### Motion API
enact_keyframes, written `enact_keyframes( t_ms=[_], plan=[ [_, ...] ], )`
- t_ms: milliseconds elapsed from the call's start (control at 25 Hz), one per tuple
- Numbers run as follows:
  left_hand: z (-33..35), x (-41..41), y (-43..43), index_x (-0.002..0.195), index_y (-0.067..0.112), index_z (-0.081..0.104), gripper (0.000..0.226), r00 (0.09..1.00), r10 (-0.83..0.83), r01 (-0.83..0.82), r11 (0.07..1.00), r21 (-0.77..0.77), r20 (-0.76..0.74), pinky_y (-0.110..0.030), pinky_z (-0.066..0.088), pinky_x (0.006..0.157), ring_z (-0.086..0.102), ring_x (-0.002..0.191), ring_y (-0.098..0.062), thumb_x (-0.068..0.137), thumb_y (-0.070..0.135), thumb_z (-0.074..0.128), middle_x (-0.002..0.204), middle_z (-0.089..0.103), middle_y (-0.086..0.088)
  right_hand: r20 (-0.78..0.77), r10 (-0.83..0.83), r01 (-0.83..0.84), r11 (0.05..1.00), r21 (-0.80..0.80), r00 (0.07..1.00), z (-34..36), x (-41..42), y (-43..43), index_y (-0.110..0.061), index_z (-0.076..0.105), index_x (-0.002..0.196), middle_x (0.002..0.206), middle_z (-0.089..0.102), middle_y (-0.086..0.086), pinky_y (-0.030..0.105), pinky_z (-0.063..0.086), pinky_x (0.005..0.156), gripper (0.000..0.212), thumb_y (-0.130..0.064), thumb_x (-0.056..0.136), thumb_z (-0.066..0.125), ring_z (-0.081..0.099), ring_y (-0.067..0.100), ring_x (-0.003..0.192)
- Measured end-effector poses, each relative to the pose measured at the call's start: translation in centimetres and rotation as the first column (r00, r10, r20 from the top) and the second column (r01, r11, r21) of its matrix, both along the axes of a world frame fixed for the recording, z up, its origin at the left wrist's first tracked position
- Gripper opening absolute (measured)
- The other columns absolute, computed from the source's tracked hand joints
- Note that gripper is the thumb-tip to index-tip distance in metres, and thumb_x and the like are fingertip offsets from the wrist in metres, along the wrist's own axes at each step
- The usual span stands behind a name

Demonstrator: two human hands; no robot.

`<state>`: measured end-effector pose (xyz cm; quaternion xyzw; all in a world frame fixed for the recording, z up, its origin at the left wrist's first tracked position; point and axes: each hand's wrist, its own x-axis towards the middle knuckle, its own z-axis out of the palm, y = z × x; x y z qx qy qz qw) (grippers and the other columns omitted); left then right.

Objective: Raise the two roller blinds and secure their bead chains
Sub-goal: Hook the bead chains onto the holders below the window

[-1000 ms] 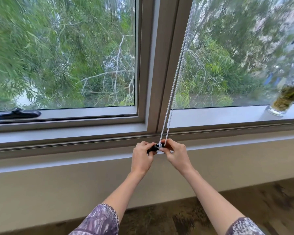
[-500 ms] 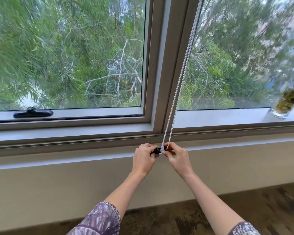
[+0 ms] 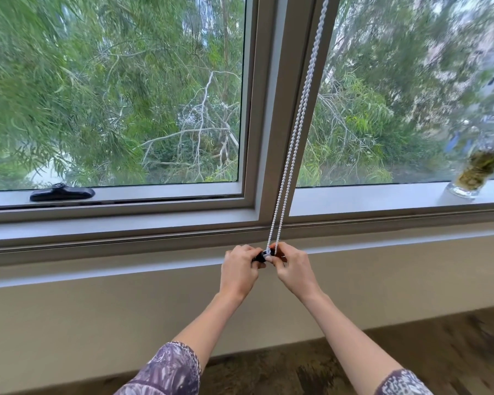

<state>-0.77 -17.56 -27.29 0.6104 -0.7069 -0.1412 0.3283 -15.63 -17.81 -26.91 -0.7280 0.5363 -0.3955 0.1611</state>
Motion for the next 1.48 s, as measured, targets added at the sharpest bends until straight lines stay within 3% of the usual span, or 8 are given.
enact_keyframes(
  t_ms=[160, 400, 480, 600, 720, 1080, 1320, 1480],
  plan=[
    [-0.3, -0.4, 0.6, 0.100, 0.030, 0.072, 0.029, 0.999, 0.047, -0.047, 0.999, 0.001, -0.016, -0.030, 0.036, 0.082, 0.057, 0.096, -0.016, 0.082, 0.013, 0.057, 0.097, 0.071, 0.009, -0.072, -0.047, 0.048, 0.999, 0.005, 0.996, 0.0, 0.5, -0.2, -0.011, 0.062, 0.087, 0.079, 0.069, 0.002, 0.029, 0.044, 0.065, 0.006, -0.017, 0.085, 0.064, 0.062, 0.022, 0.073],
    [-0.5, -1.1, 0.6, 0.095, 0.030, 0.072, 0.023, 0.993, 0.069, -0.066, 0.997, 0.038, -0.098, -0.030, 0.042, 0.075, 0.062, 0.090, -0.018, 0.080, 0.016, 0.062, 0.091, 0.072, 0.006, 0.004, -0.038, 0.038, 0.998, 0.060, 0.999, 0.0, 0.4, -0.2, -0.015, 0.063, 0.087, 0.082, 0.071, -0.002, 0.035, 0.055, 0.072, 0.008, -0.021, 0.083, 0.066, 0.067, 0.017, 0.076],
    [-0.7, -1.4, 0.7, 0.096, 0.030, 0.073, 0.021, 0.972, 0.084, -0.066, 0.994, 0.089, -0.220, -0.032, 0.051, 0.076, 0.065, 0.089, -0.019, 0.080, 0.020, 0.064, 0.092, 0.074, 0.005, 0.088, -0.032, 0.025, 0.996, 0.083, 0.996, -0.3, 0.6, 0.0, -0.017, 0.064, 0.090, 0.084, 0.072, -0.004, 0.031, 0.056, 0.074, 0.008, -0.019, 0.083, 0.068, 0.069, 0.012, 0.077],
    [-1.1, -1.7, 0.9, 0.099, 0.032, 0.072, 0.023, 0.943, 0.094, -0.055, 0.990, 0.129, -0.320, -0.033, 0.055, 0.079, 0.068, 0.091, -0.013, 0.079, 0.023, 0.065, 0.095, 0.075, 0.009, 0.195, -0.050, 0.037, 0.997, 0.075, 0.980, -0.8, 1.0, 0.4, -0.020, 0.066, 0.094, 0.084, 0.073, -0.006, 0.014, 0.052, 0.072, 0.014, -0.014, 0.081, 0.070, 0.068, 0.003, 0.077],
    [-0.9, -1.9, 0.8, 0.102, 0.031, 0.073, 0.026, 0.933, 0.111, -0.065, 0.988, 0.143, -0.342, -0.031, 0.054, 0.083, 0.069, 0.093, -0.010, 0.079, 0.022, 0.065, 0.096, 0.076, 0.010, 0.263, -0.071, 0.046, 0.994, 0.099, 0.962, -0.7, 1.2, 0.3, -0.020, 0.069, 0.095, 0.084, 0.073, -0.007, 0.005, 0.047, 0.068, 0.017, -0.013, 0.079, 0.071, 0.068, 0.001, 0.077],
    [-1.2, -2.8, 1.3, 0.103, 0.031, 0.074, 0.030, 0.886, 0.154, -0.067, 0.976, 0.208, -0.437, -0.028, 0.054, 0.083, 0.070, 0.091, -0.009, 0.079, 0.017, 0.063, 0.093, 0.077, 0.007, 0.280, -0.114, 0.084, 0.990, 0.117, 0.953, -1.1, 1.0, 0.2, -0.010, 0.070, 0.094, 0.087, 0.074, 0.000, 0.007, 0.048, 0.071, 0.016, -0.009, 0.078, 0.072, 0.067, 0.005, 0.077],
    [-0.9, -3.0, 1.6, 0.105, 0.032, 0.072, 0.029, 0.889, 0.149, -0.054, 0.973, 0.225, -0.434, -0.032, 0.054, 0.085, 0.070, 0.092, -0.011, 0.082, 0.019, 0.060, 0.094, 0.077, 0.007, 0.297, -0.111, 0.073, 0.988, 0.136, 0.948, -1.0, 0.7, 0.5, -0.021, 0.069, 0.092, 0.083, 0.071, -0.010, 0.008, 0.049, 0.069, 0.018, -0.011, 0.077, 0.073, 0.066, -0.002, 0.079],
    [-1.4, -3.1, 2.2, 0.106, 0.033, 0.072, 0.031, 0.903, 0.171, -0.076, 0.967, 0.244, -0.395, -0.026, 0.053, 0.081, 0.069, 0.093, -0.014, 0.082, 0.018, 0.059, 0.097, 0.077, 0.005, 0.284, -0.116, 0.072, 0.984, 0.162, 0.952, -2.0, 0.8, 1.0, -0.024, 0.070, 0.089, 0.080, 0.069, -0.012, 0.005, 0.046, 0.068, 0.021, -0.008, 0.076, 0.073, 0.065, -0.005, 0.079]
  ],
)
